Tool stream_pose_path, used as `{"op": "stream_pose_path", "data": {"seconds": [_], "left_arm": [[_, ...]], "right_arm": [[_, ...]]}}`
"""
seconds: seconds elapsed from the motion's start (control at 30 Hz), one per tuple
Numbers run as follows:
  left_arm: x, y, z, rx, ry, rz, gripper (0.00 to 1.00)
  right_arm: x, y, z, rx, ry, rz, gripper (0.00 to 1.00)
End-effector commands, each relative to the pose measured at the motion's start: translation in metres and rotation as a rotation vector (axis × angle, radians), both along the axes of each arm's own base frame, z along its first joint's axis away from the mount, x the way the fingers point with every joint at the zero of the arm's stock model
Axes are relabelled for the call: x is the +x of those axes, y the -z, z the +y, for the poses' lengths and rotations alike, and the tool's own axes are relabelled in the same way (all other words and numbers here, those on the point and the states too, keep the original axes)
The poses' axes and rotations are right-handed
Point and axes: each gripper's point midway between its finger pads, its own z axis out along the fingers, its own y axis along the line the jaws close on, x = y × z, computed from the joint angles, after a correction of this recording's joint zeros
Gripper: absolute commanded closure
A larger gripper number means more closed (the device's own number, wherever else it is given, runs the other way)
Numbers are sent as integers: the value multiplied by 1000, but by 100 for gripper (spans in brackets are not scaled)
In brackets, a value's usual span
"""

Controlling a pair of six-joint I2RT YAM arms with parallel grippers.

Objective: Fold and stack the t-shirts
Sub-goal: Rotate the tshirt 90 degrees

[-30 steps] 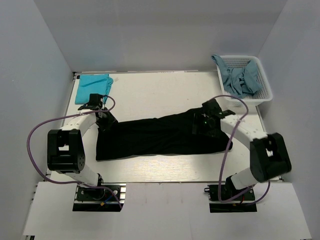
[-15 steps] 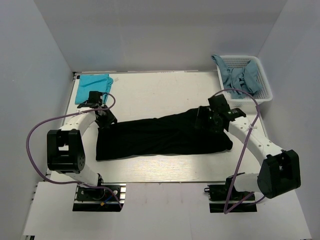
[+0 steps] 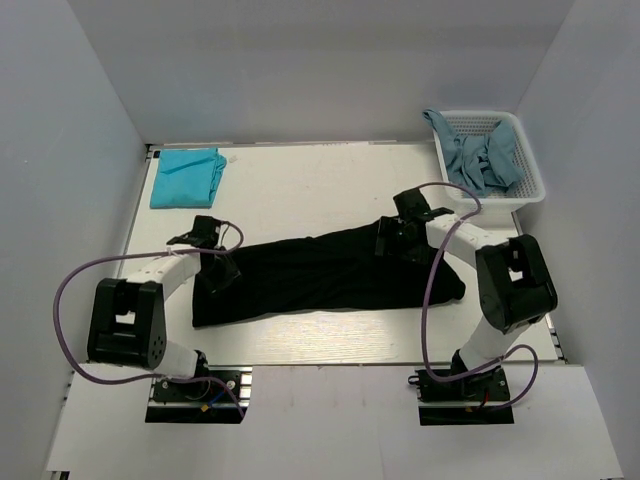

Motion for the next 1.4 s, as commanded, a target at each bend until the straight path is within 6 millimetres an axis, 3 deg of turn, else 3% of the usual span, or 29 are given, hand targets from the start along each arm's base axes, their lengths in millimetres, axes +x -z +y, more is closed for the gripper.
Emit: {"op": "stream_pose_path", "data": {"seconds": [0.0, 0.07, 0.17, 0.2, 0.27, 0.3, 0.33, 0.4, 0.43, 0.47, 0.5, 0.53, 0.6, 0.63, 0.67, 0.73, 0.77, 0.8, 0.83, 0.87, 0.9, 0.93, 0.97, 1.03, 1.07, 1.1, 1.2, 1.27, 1.37], "left_arm": [[-41, 12, -2, 30, -35, 112, 47], [-61, 18, -9, 1, -36, 162, 49], [-90, 15, -25, -59, -25, 228, 50], [-96, 11, -33, -74, -17, 241, 52], [-118, 6, -48, -148, 19, 276, 54], [-123, 4, -53, -173, 30, 279, 55], [-132, -1, -67, -231, 75, 296, 57], [-150, -14, -88, -324, 149, 340, 57], [-152, -20, -96, -352, 182, 345, 57], [-154, -27, -104, -382, 215, 344, 57], [-158, -35, -114, -425, 251, 355, 57], [-156, -48, -128, -459, 321, 321, 57], [-155, -66, -146, -518, 420, 287, 57], [-153, -80, -161, -541, 506, 263, 57], [-150, -89, -169, -548, 548, 239, 56], [-145, -116, -188, -566, 661, 163, 48], [-138, -126, -192, -575, 695, 118, 41], [-126, -148, -198, -575, 728, 41, 25], [-120, -157, -202, -565, 753, -6, 9], [-112, -160, -200, -522, 763, -51, 0], [-105, -170, -197, -484, 747, -77, 0], [-97, -167, -192, -423, 732, -91, 0], [-76, -168, -179, -314, 673, -151, 0], [-71, -163, -160, -210, 623, -130, 0], [-55, -166, -148, -119, 566, -180, 0], [-50, -165, -139, -66, 517, -189, 0], [-35, -165, -110, 58, 399, -228, 0], [-25, -174, -96, 122, 346, -260, 0], [-10, -167, -80, 212, 277, -236, 0]], "right_arm": [[-15, 23, 2, 9, 10, 91, 10], [-1, 20, 9, 20, 11, 76, 10], [22, 35, 16, 0, 10, 88, 10], [51, 25, 28, 18, -1, 40, 10], [66, 45, 37, 10, -42, 54, 10], [88, 30, 57, 71, -89, -2, 10], [105, 44, 68, 89, -123, -6, 10], [160, 0, 101, 154, -227, -155, 10], [163, 32, 105, 143, -246, -110, 10], [187, 4, 126, 189, -353, -207, 10], [196, -1, 135, 206, -393, -238, 10], [224, -15, 150, 216, -444, -324, 10], [230, -17, 159, 213, -516, -348, 10], [242, -44, 163, 205, -537, -424, 10], [248, -55, 163, 189, -543, -469, 10], [245, -71, 152, 149, -541, -510, 10], [251, -136, 155, 171, -541, -662, 10], [248, -135, 152, 161, -527, -658, 10], [247, -147, 151, 162, -522, -681, 10], [243, -188, 152, 172, -522, -755, 10], [240, -193, 151, 173, -518, -749, 10], [230, -200, 155, 182, -537, -736, 10], [220, -222, 158, 198, -538, -763, 10], [205, -235, 159, 194, -489, -754, 10], [192, -208, 159, 178, -475, -682, 10], [179, -218, 154, 183, -460, -673, 10], [136, -171, 150, 192, -406, -500, 10], [114, -162, 161, 242, -392, -439, 10], [76, -128, 169, 268, -389, -310, 10]]}}
